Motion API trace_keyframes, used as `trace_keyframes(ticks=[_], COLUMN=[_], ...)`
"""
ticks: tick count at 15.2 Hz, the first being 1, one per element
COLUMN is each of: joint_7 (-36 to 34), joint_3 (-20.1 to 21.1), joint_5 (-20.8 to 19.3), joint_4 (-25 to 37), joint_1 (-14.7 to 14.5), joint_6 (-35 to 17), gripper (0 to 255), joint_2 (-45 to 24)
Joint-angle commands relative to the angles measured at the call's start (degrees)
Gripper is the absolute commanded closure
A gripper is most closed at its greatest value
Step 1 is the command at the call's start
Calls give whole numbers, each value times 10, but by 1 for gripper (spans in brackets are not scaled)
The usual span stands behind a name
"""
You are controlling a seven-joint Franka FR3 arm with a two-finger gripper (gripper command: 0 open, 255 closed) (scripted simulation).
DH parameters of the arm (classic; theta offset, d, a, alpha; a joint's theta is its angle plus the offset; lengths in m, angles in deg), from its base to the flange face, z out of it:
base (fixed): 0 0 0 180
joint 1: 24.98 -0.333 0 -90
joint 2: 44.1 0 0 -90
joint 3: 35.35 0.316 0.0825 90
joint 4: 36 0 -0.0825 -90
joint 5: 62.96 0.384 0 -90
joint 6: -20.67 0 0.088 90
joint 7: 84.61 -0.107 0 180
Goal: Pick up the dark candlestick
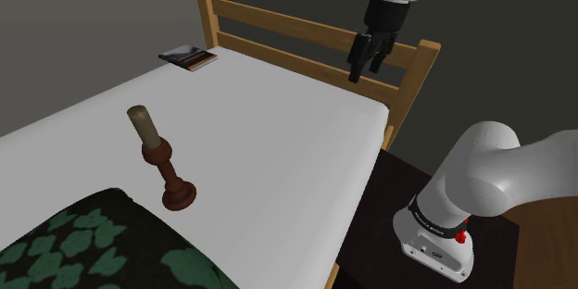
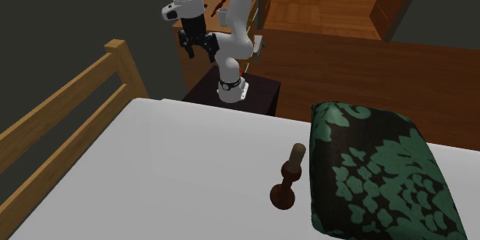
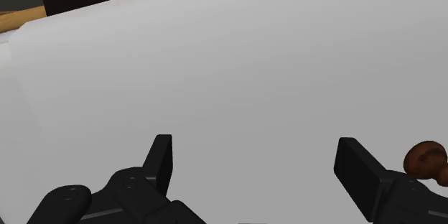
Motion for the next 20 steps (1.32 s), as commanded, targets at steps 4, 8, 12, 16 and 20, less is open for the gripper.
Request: trace_keyframes(ticks=[4,8,12,16,20], joint_7=[-17,-39,-63,-89,-119], joint_3=[29,68,105,143,181], joint_5=[15,28,31,24,4], joint_4=[24,64,112,169,236], joint_1=[-14,-28,-39,-46,-53], joint_6=[-30,-67,-97,-122,-139], gripper=[0,0,0,0,0], joint_2=[-42,-101,-164,-230,-300])
